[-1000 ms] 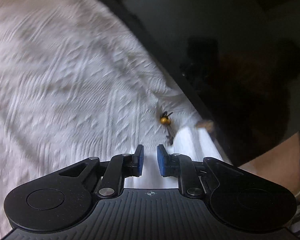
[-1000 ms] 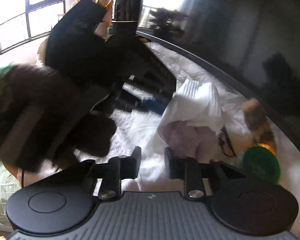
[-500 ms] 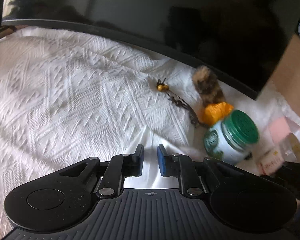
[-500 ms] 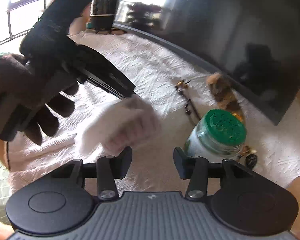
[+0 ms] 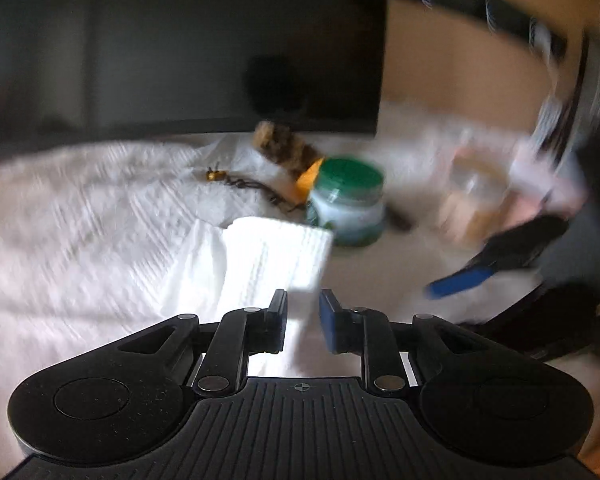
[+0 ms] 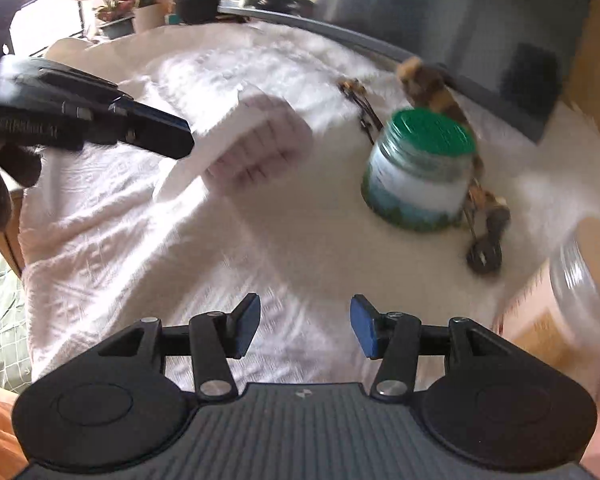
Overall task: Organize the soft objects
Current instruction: 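Grasp the white tissue with the left tool while the right tool grasps the lavender headband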
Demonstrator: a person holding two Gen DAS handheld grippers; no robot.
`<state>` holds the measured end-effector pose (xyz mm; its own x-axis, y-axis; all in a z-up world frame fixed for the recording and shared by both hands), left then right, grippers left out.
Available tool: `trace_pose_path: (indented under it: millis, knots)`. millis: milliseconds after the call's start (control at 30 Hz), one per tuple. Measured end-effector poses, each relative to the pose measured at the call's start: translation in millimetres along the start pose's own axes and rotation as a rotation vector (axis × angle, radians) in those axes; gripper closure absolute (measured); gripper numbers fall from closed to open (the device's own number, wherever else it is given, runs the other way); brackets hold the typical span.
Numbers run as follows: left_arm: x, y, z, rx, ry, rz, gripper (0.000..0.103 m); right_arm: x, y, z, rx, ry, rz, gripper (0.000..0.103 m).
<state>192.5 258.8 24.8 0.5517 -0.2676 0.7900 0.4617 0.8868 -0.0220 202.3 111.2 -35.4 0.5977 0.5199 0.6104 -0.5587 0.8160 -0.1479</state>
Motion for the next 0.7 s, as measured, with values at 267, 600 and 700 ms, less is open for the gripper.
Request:
trace_pose_path:
  millis: [267,600,700]
  knots:
    - [27,61,-21,0.257,-0.089,0.154,0.081,-17,-6,0,-0.036,0.032,-0.036,0.053]
    - [23,53,-63,0.034,0.019,0.240,0.077,-25,-2,3,-0.022,0.024,-0.051,0.047]
    - [22,46,-67,0.047,0.031,0.178,0.075,-26,-4,1,-0.001,0.021,-0.074,0.036]
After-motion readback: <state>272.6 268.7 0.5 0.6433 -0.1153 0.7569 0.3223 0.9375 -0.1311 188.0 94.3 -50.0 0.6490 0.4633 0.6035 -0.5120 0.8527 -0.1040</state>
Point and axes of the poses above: each gripper's, at about its wrist camera, not at the fingertips, and z roughly against the way its jaws point, y to its left, x to its top, the point moved 6 cm from there along -z, roughly the way its jaws point, and after that the axes turned 5 degrees about z, right-handed, at the moved point
